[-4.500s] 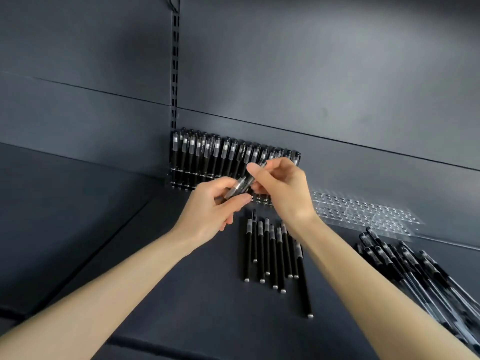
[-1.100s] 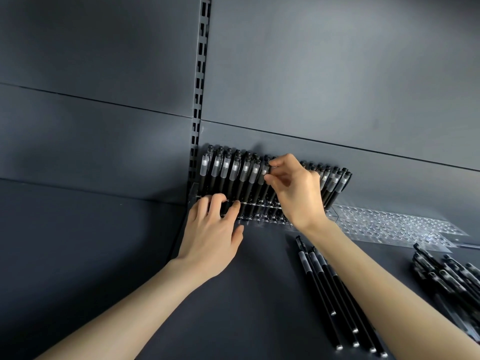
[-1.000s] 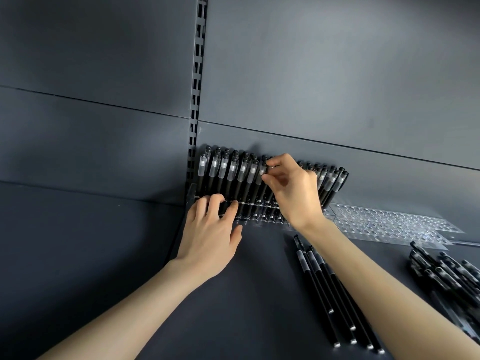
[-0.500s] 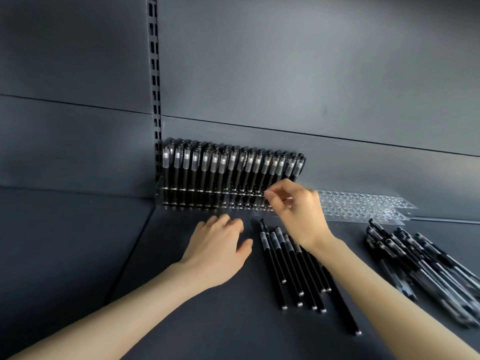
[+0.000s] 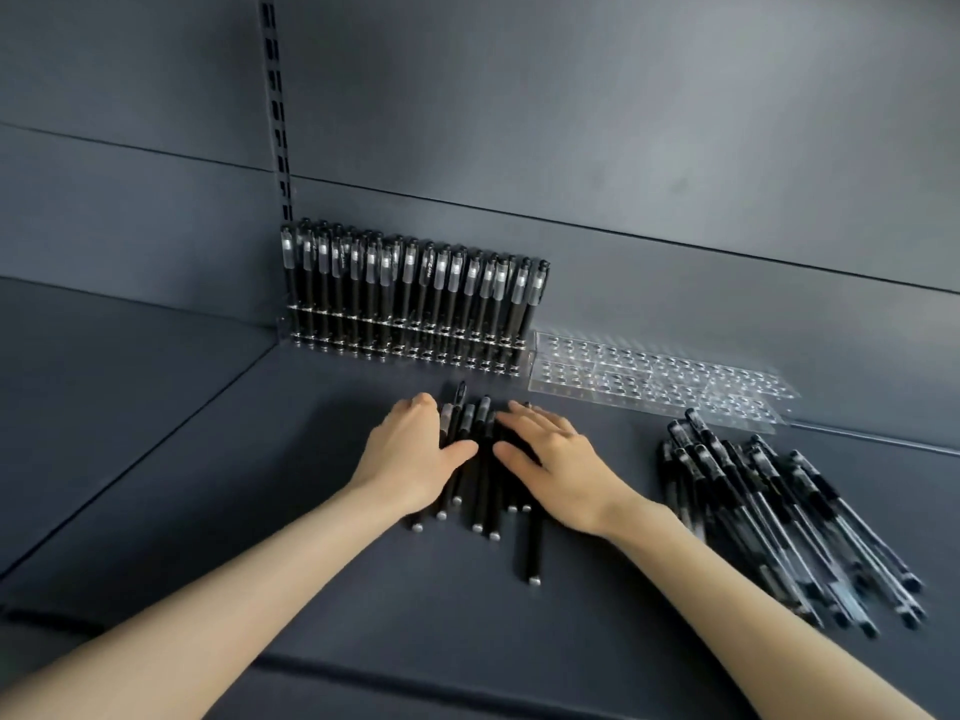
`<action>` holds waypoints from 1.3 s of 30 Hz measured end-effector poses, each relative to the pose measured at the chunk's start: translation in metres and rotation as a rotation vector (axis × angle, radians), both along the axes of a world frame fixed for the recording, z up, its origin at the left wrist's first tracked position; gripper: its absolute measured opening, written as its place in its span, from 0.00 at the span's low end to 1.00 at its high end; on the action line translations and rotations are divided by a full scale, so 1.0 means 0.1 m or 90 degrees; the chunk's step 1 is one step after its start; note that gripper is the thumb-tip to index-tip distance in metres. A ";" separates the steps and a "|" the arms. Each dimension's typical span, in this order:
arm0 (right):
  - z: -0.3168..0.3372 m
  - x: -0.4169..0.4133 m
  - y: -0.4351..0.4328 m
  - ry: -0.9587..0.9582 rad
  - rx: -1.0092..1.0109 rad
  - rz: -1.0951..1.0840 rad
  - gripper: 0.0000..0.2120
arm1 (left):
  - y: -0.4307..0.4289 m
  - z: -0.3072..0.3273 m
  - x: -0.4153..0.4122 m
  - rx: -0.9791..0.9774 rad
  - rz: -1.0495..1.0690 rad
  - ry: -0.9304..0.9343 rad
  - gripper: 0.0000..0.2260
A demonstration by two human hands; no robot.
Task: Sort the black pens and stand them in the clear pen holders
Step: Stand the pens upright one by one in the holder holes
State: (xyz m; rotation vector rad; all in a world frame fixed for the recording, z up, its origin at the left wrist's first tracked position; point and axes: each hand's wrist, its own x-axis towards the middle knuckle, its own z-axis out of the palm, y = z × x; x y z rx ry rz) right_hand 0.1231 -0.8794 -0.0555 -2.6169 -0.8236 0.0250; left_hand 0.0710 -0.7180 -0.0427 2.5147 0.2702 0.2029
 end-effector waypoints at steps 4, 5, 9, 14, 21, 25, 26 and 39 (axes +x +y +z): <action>-0.01 -0.01 0.00 -0.019 -0.032 0.003 0.24 | 0.04 0.06 0.07 -0.046 0.018 0.031 0.18; -0.01 -0.01 0.00 -0.016 -0.035 0.004 0.24 | 0.05 0.08 0.09 -0.055 0.016 0.044 0.21; -0.02 -0.02 0.01 -0.019 -0.047 0.006 0.25 | 0.06 0.19 0.11 -0.071 0.008 0.086 0.22; -0.03 -0.02 0.00 -0.021 -0.044 0.010 0.24 | 0.05 0.20 0.12 -0.050 -0.015 0.113 0.23; 0.11 -0.08 0.04 0.000 0.213 0.024 0.23 | 0.09 0.14 -0.10 -0.205 -0.067 -0.024 0.14; 0.48 -0.12 0.31 0.118 0.537 0.038 0.10 | 0.18 0.19 -0.16 -0.326 -0.193 -0.092 0.09; 0.56 -0.11 0.40 0.122 0.590 0.027 0.06 | 0.21 0.20 -0.14 -0.304 -0.208 -0.128 0.08; 0.81 0.43 1.19 -0.125 0.648 -0.135 0.11 | 1.21 0.21 0.49 -0.267 -0.122 -0.236 0.16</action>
